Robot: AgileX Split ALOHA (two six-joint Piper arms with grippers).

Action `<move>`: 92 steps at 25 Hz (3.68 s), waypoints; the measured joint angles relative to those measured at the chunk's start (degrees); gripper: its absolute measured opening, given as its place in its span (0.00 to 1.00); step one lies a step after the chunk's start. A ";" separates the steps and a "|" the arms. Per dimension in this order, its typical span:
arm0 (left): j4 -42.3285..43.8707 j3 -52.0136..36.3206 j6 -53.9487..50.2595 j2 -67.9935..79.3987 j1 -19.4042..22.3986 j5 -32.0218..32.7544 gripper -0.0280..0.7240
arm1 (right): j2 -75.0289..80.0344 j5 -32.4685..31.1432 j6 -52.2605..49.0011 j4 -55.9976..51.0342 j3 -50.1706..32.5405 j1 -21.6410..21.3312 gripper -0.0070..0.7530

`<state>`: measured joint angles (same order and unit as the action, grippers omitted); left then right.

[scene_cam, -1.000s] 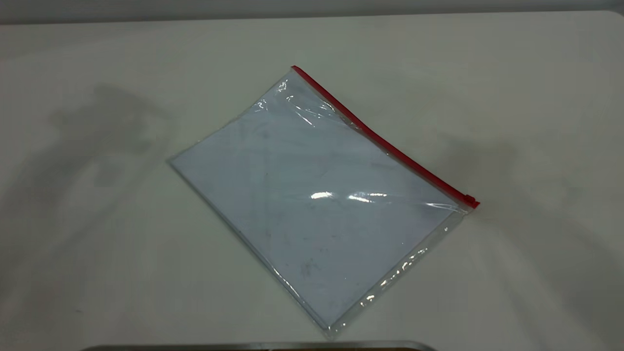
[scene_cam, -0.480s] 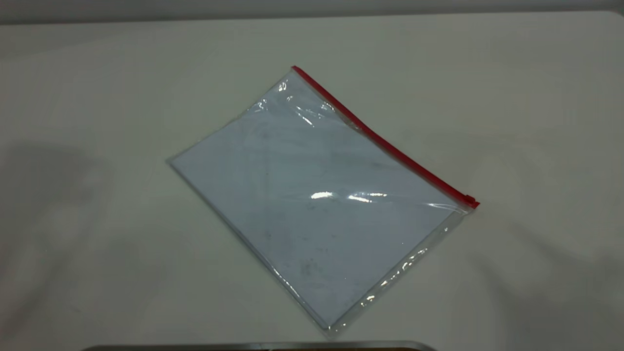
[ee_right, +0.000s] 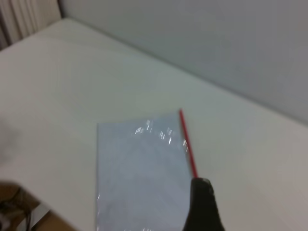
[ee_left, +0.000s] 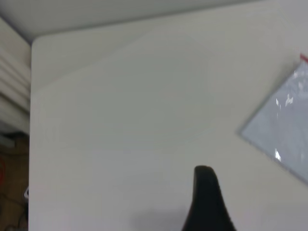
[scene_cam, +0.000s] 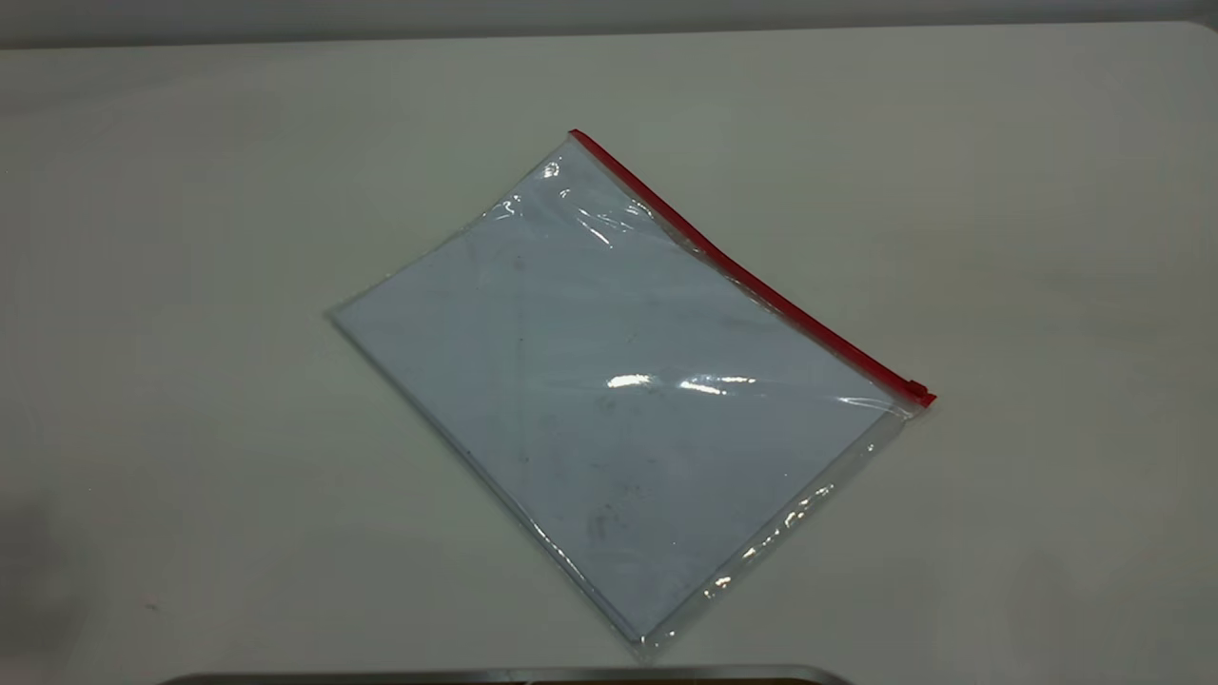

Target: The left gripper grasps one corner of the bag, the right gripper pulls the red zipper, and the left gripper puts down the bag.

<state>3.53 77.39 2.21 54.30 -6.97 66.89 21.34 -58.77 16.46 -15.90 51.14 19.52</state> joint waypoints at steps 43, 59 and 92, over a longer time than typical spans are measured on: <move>-8.08 -49.41 5.37 -42.50 0.00 -2.13 0.82 | -18.76 -6.62 -1.41 6.08 -23.44 0.00 0.77; -6.87 -49.41 2.06 -54.91 6.91 -1.96 0.82 | -18.76 -6.62 -1.41 6.08 -23.44 0.00 0.77; -5.72 -49.45 0.06 -55.36 6.91 -1.73 0.82 | -22.26 -6.62 -2.28 7.02 -23.44 -24.17 0.77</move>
<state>-2.19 27.93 2.27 -1.06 -0.06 65.16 -0.92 -65.39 14.18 -8.89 27.69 -4.66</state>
